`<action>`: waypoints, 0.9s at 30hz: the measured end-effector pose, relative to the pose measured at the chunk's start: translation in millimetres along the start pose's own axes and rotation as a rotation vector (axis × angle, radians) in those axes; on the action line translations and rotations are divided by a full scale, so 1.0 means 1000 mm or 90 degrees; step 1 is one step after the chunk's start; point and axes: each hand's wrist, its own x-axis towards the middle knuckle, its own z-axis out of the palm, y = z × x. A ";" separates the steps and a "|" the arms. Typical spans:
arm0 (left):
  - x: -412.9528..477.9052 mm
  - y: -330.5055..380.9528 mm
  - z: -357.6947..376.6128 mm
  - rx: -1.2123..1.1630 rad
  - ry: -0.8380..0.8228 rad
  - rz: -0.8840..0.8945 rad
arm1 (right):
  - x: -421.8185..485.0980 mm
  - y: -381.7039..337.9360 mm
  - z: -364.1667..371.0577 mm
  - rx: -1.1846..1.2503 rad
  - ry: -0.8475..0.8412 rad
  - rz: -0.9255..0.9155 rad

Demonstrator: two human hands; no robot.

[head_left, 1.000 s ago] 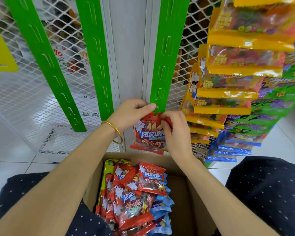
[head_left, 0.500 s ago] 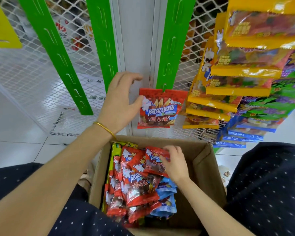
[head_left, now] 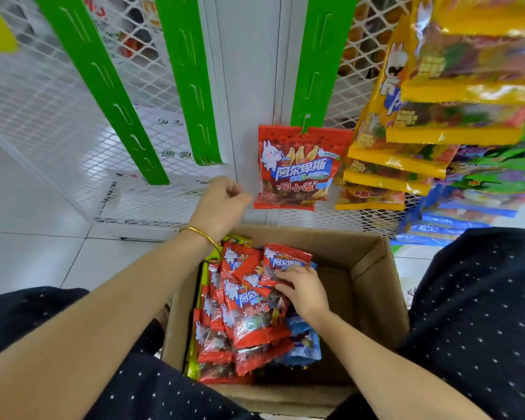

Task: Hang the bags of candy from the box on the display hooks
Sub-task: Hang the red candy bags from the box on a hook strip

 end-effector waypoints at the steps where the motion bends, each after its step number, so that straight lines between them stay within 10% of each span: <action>1: -0.001 -0.002 0.004 0.008 -0.022 -0.024 | -0.001 0.001 -0.001 0.006 0.000 -0.006; 17: -0.013 -0.045 0.033 -0.173 -0.239 -0.467 | -0.029 -0.017 -0.078 0.360 0.114 -0.095; 27: -0.029 -0.033 0.029 -0.274 -0.308 -0.362 | -0.037 -0.030 -0.117 0.562 0.030 -0.065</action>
